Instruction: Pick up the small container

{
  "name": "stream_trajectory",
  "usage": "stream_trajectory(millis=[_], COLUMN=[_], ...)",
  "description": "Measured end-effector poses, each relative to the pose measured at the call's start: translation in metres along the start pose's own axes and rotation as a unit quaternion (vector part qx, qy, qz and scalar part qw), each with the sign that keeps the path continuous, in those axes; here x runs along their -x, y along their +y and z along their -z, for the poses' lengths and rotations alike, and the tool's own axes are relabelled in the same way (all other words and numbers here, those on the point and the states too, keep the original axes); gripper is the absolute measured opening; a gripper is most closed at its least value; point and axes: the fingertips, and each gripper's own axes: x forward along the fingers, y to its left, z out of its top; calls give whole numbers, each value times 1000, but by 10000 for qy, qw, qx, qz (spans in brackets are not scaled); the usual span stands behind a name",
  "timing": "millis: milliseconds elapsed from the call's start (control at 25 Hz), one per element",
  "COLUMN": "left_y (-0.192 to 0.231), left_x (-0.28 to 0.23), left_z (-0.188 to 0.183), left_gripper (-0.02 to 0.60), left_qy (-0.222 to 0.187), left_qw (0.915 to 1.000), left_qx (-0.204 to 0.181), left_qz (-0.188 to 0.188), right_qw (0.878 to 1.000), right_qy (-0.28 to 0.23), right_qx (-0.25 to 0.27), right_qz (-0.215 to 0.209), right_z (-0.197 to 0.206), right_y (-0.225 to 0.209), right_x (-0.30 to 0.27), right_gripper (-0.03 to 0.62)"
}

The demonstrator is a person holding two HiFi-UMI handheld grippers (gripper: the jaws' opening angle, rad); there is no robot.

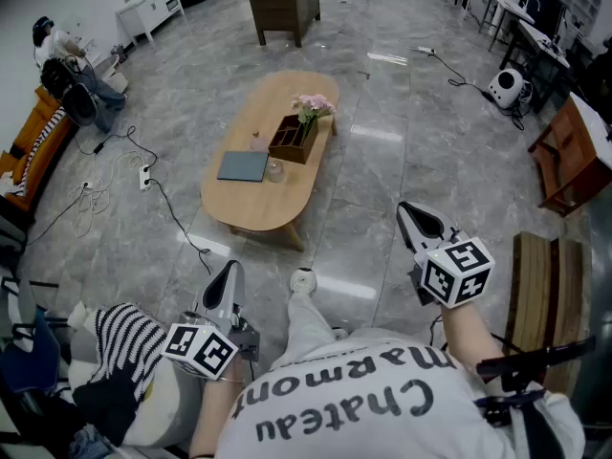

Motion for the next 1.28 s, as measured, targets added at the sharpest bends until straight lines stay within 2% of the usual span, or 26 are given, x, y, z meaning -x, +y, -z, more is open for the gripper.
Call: stream_trajectory(millis=[120, 480, 720, 840, 1000, 1280], left_y=[-1, 5, 17, 28, 59, 137], left_x=[0, 3, 4, -1, -10, -19], left_z=[-6, -5, -10, -21, -41, -92], left_gripper=[14, 14, 14, 14, 14, 14], left_qy=[-40, -96, -195, -266, -244, -246], left_qw=[9999, 9999, 9993, 9987, 9990, 9993], left_qx=[-101, -4, 280, 424, 367, 268], left_qz=[75, -43, -139, -64, -22, -29], right_qw=[10000, 10000, 9988, 9978, 9962, 9965], right_qy=[-1, 35, 281, 354, 438, 292], right_qx=[53, -64, -400, -550, -709, -744], right_qz=[-11, -20, 33, 109, 256, 257], right_z=[-3, 6, 17, 16, 10, -21], right_y=[3, 1, 0, 0, 6, 49], right_x=[-2, -8, -20, -31, -61, -140], right_gripper=[12, 12, 12, 12, 12, 12])
